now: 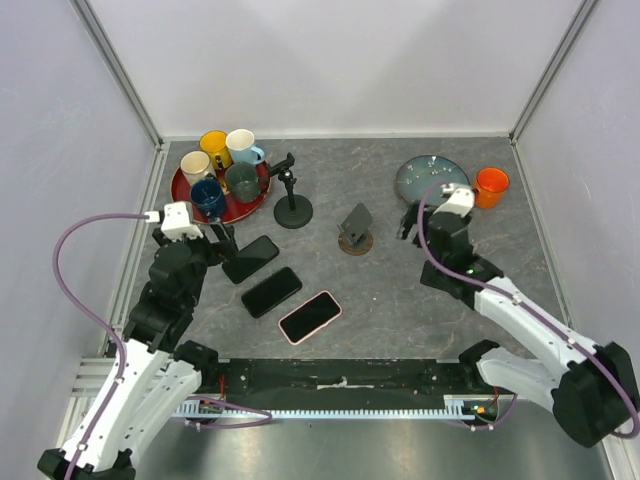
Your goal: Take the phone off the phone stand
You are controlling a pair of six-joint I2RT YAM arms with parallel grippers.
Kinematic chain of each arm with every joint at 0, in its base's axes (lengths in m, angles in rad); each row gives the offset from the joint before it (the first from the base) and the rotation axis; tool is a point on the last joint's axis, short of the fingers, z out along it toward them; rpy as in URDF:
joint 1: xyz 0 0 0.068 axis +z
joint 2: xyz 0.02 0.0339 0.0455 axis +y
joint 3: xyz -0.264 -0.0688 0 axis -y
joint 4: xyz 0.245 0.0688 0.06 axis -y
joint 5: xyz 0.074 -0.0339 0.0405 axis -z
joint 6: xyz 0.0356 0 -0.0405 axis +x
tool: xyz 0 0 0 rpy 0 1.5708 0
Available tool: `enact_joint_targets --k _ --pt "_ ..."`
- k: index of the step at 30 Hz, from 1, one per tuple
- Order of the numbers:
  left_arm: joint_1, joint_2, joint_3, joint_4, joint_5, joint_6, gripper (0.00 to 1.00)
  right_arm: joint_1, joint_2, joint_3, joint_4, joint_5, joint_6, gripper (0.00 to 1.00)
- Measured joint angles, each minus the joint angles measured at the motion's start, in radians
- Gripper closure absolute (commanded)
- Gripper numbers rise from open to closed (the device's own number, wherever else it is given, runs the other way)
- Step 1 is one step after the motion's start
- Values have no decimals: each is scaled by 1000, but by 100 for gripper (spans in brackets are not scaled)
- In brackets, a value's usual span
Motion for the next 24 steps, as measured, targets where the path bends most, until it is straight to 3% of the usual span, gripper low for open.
enact_joint_targets --k 8,24 --pt "21 -64 4 -21 -87 0 1 -168 -189 148 -163 66 -136 2" --pt "21 -402 18 24 -187 118 0 -176 -576 212 -221 261 -402 2"
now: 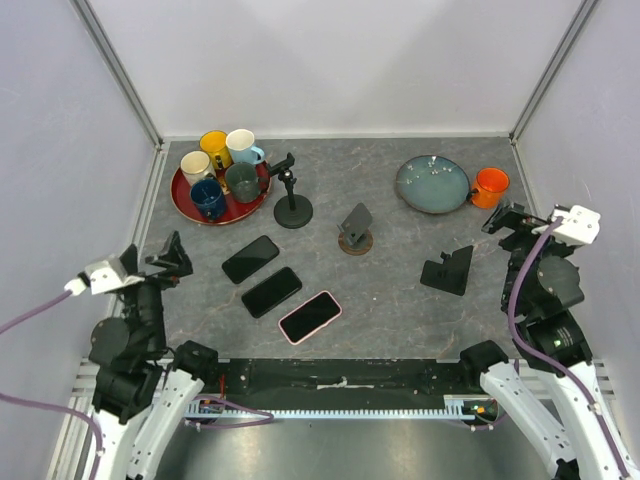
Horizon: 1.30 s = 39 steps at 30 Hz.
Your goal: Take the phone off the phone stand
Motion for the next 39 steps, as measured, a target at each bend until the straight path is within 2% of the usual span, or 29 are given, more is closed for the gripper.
enact_joint_targets --k 8,39 --pt "0 -119 12 37 -11 48 0 0 -61 -23 41 12 -69 2" --pt "0 -120 7 48 -16 60 0 0 -77 -55 68 -1 -95 2"
